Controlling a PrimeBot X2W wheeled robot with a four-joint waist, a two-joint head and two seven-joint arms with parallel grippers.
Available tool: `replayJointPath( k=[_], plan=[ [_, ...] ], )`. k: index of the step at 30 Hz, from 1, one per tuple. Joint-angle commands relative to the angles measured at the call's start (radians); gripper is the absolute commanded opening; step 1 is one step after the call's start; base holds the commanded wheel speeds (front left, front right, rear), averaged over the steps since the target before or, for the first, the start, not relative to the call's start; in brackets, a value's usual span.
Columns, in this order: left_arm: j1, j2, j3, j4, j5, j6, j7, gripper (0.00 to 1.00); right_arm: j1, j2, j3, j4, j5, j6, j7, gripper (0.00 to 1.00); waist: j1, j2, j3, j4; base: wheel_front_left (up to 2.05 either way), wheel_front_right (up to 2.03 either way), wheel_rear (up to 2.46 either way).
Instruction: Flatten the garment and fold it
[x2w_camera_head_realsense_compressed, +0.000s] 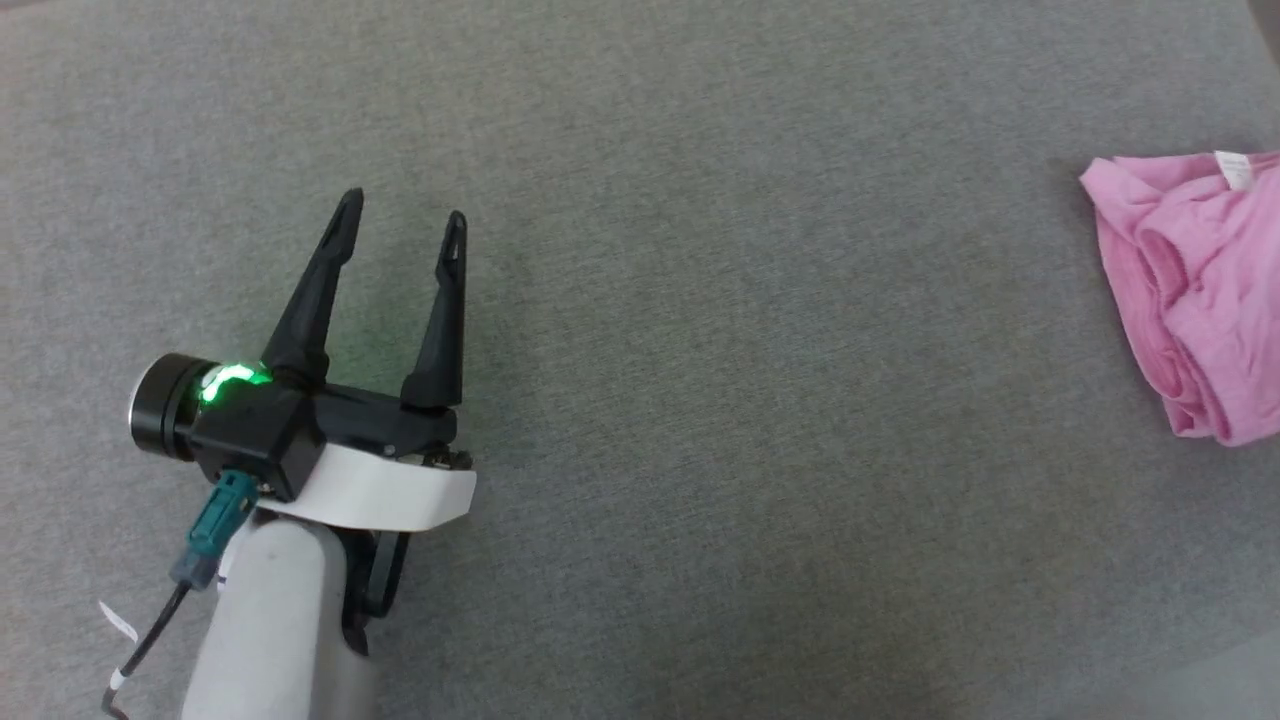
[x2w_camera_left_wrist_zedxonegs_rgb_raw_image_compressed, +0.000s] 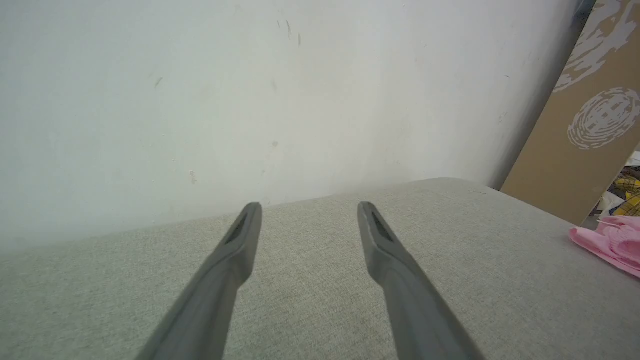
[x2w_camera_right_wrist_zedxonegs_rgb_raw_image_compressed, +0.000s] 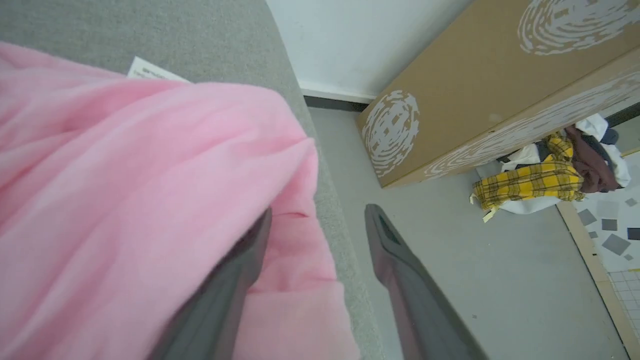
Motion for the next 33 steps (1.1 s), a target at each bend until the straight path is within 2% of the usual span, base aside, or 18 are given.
replayJointPath(
  k=[1,5,10,14,19,27,33],
  plan=[
    [-0.011,-0.001,0.005,-0.001,-0.011,-0.003,-0.005,1.0,-0.01,0.011,-0.029,0.008,-0.02,-0.002,-0.03,1.0,-0.0003,0.0,-0.008,0.013,0.0,0.0,0.0],
    [0.006,-0.017,0.012,0.015,-0.024,-0.002,-0.005,1.0,0.023,0.054,-0.148,-0.003,-0.113,-0.002,-0.135,1.0,-0.0003,0.0,-0.055,0.042,0.0,0.0,0.0],
    [0.046,-0.035,0.033,0.031,-0.035,0.011,-0.005,1.0,0.115,0.149,-0.195,-0.147,-0.15,-0.002,-0.165,1.0,-0.0003,0.0,-0.134,0.083,0.0,0.0,0.0],
    [0.083,-0.046,0.047,0.047,-0.044,0.015,-0.005,1.0,0.22,0.247,-0.14,-0.287,-0.113,-0.002,-0.168,1.0,-0.0003,0.0,-0.194,0.128,0.0,0.0,0.0],
    [0.127,-0.055,0.071,0.076,-0.063,0.018,-0.005,1.0,0.334,0.338,-0.039,-0.423,-0.054,-0.002,-0.124,1.0,-0.0003,0.0,-0.257,0.196,0.0,0.0,0.0],
    [0.193,-0.063,0.108,0.125,-0.076,0.021,-0.005,1.0,0.425,0.4,0.101,-0.589,0.048,-0.002,-0.102,1.0,-0.0003,0.0,-0.338,0.298,0.0,0.0,0.0],
    [0.25,-0.056,0.134,0.172,-0.067,0.021,-0.005,1.0,0.511,0.415,0.167,-0.697,0.06,-0.002,-0.079,1.0,-0.0003,0.0,-0.401,0.34,0.0,0.0,0.0]
  ],
)
